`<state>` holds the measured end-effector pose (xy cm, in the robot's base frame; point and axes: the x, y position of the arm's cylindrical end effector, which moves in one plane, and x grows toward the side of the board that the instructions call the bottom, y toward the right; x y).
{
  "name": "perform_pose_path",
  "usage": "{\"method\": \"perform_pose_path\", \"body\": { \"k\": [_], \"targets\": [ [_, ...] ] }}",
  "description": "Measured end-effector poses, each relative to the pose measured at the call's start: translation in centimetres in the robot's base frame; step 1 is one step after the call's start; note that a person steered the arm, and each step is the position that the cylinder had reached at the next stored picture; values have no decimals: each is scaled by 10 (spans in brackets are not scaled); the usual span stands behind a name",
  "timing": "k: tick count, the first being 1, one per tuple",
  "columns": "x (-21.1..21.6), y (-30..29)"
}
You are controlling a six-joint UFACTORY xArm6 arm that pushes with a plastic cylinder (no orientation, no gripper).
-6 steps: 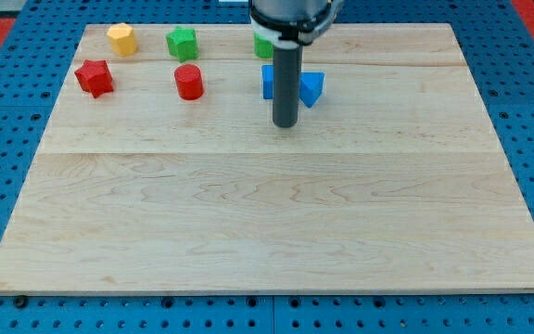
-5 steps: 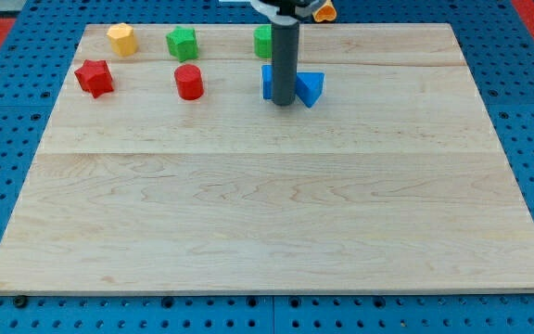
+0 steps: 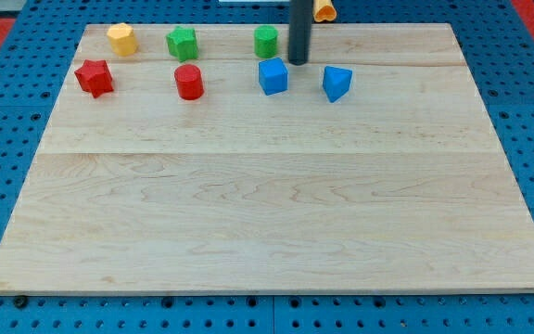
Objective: Move the blue cube to the right of red circle
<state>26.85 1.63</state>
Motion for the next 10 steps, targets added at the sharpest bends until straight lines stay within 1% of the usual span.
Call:
{"method": "perform_pose_path", "body": {
  "k": [1, 2, 3, 4, 6, 7, 9, 10],
  "targets": [
    [20, -26],
    [27, -26],
    [11, 0],
    [23, 10],
    [80, 18],
    [83, -44],
    [96, -97],
    [83, -130]
  ]
}}
